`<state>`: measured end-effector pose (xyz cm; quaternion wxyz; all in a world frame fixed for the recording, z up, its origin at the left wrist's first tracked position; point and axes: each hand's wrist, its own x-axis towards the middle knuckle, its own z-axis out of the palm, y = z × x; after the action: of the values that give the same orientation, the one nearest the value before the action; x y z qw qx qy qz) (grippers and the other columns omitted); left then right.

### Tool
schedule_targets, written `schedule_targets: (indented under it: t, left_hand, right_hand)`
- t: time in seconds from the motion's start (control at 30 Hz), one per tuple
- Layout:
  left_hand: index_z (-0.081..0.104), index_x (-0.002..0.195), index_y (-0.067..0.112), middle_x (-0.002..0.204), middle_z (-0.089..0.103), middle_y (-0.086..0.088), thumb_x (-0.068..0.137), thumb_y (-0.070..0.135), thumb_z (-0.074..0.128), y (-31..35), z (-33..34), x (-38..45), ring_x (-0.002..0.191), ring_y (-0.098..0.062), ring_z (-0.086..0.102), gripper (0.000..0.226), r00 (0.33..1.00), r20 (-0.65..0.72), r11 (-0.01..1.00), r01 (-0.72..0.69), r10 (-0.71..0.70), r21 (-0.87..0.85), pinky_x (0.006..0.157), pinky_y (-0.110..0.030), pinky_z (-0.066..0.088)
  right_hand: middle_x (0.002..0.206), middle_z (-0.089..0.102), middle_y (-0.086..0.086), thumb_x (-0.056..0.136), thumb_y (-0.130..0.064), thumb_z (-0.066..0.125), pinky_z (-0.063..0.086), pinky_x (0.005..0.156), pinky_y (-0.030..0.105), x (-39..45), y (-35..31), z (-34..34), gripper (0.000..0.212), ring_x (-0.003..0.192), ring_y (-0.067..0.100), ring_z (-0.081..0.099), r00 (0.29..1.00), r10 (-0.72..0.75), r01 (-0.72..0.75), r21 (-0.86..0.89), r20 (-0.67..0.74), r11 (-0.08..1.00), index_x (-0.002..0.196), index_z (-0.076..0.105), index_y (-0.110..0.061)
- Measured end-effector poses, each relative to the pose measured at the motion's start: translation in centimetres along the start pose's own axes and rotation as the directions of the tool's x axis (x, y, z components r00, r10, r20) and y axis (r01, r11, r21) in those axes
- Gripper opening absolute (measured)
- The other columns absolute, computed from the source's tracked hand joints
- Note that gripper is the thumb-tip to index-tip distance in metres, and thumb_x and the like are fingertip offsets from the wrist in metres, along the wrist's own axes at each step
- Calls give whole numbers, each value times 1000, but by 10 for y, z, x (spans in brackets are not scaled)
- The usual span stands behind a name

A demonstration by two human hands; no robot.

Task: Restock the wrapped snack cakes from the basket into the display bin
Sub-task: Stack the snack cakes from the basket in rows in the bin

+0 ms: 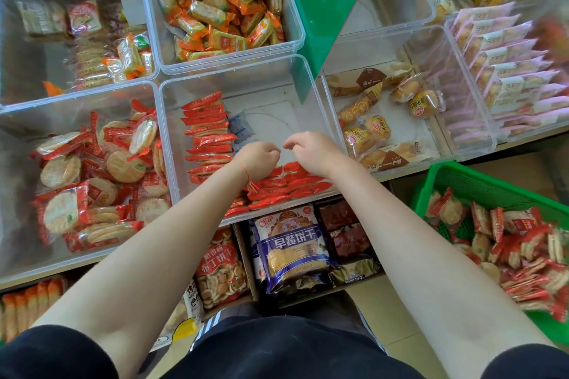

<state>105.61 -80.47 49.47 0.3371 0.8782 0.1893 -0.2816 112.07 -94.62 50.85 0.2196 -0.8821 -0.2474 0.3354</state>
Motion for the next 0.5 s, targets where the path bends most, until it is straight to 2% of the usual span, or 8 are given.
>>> schedule_targets:
  t: [0.07, 0.13, 0.23, 0.3, 0.37, 0.43, 0.5]
  left_hand:
    - [67, 117, 19, 118, 68, -5, 94, 20, 40, 10, 3, -6, 106, -23, 60, 35, 971, -232, 993, -79, 57, -90, 83, -26, 43]
    - [71, 102, 22, 97, 72, 0, 90, 21, 44, 27, 8, -14, 87, -19, 63, 30, 928, -365, 978, -141, 76, -154, 71, -26, 42]
    - [71, 86, 22, 78, 68, 7, 85, 26, 47, 70, 18, -30, 77, -15, 61, 24, 893, -428, 943, -251, 139, -217, 64, -26, 42]
    - [68, 78, 25, 71, 66, 5, 80, 32, 48, 110, 30, -39, 73, -16, 61, 21, 909, -349, 907, -328, 227, -266, 61, -28, 45]
    - [65, 71, 27, 68, 66, 0, 78, 34, 50, 153, 50, -48, 71, -22, 63, 18, 912, -193, 875, -403, 361, -268, 65, -36, 53]
    - [64, 71, 25, 72, 67, -4, 82, 31, 52, 195, 77, -52, 73, -25, 63, 16, 884, -44, 861, -464, 466, -208, 71, -42, 54]
    - [67, 78, 20, 78, 69, -7, 86, 27, 55, 230, 110, -48, 75, -26, 64, 16, 854, 80, 853, -501, 514, -144, 76, -42, 53]
  right_hand:
    - [113, 70, -1, 94, -13, 39, 46, 77, 25, -9, 3, -6, 37, 91, 8, 61, 983, -3, 30, 143, -182, 989, 114, 69, -20]
    - [88, 71, -6, 92, -13, 40, 44, 59, 24, -26, 8, -16, 32, 67, 4, 58, 929, 38, 70, 274, -369, 959, 97, 70, -24]
    - [69, 64, -10, 88, -13, 41, 49, 57, 27, -60, 26, -30, 28, 66, 11, 61, 796, 136, 107, 358, -590, 928, 79, 65, -23]
    - [65, 62, -10, 85, -13, 43, 47, 59, 26, -83, 51, -39, 27, 68, 12, 60, 707, 276, 74, 457, -651, 887, 72, 66, -21]
    - [63, 63, -7, 83, -14, 43, 45, 59, 28, -109, 87, -44, 26, 66, 15, 59, 643, 420, 18, 562, -640, 827, 69, 65, -20]
    - [67, 63, -4, 85, -16, 45, 43, 59, 31, -137, 129, -43, 24, 67, 17, 58, 595, 530, -53, 629, -604, 776, 73, 65, -16]
    - [74, 64, 0, 89, -16, 46, 41, 61, 33, -163, 175, -37, 21, 73, 22, 58, 532, 631, -159, 665, -565, 729, 78, 63, -11]
